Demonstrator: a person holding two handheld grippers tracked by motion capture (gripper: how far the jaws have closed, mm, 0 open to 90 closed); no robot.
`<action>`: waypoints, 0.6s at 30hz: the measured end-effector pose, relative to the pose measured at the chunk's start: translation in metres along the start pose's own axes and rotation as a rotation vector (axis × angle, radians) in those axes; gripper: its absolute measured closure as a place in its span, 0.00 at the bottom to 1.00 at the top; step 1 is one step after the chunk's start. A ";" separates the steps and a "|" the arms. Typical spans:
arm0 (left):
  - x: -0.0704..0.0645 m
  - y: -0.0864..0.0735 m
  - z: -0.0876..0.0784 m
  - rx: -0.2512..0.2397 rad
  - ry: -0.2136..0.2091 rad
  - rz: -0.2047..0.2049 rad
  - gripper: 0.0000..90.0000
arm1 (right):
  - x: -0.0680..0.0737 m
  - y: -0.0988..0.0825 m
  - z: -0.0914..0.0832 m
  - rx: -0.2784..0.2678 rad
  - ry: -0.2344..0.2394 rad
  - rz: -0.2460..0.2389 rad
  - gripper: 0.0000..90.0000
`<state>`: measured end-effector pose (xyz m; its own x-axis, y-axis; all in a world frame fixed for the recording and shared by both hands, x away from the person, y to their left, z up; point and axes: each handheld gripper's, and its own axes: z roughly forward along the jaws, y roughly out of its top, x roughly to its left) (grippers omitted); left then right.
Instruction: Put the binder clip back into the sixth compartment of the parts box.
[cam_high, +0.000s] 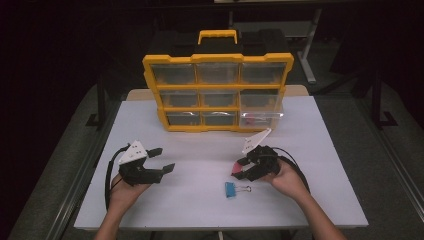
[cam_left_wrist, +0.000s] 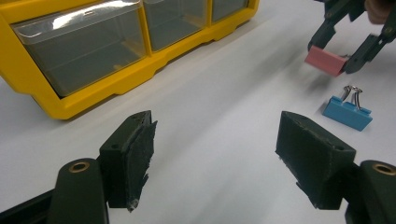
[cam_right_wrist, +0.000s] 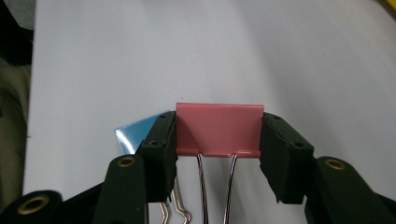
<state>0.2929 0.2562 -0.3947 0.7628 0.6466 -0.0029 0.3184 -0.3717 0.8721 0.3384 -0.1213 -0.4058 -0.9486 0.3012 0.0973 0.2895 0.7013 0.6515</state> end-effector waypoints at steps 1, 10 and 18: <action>0.000 0.000 0.000 -0.002 0.001 0.001 0.31 | 0.001 0.001 -0.002 -0.004 0.002 0.005 0.54; 0.000 0.000 0.000 0.000 0.001 -0.003 0.31 | 0.003 0.015 -0.022 -0.035 0.014 -0.016 0.54; 0.000 0.000 0.000 -0.005 0.002 -0.004 0.31 | 0.001 0.029 -0.040 -0.045 0.011 -0.046 0.54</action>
<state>0.2932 0.2563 -0.3948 0.7605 0.6494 -0.0049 0.3184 -0.3663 0.8743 0.3404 -0.1262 -0.3563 -0.9621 0.2624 0.0746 0.2400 0.6841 0.6888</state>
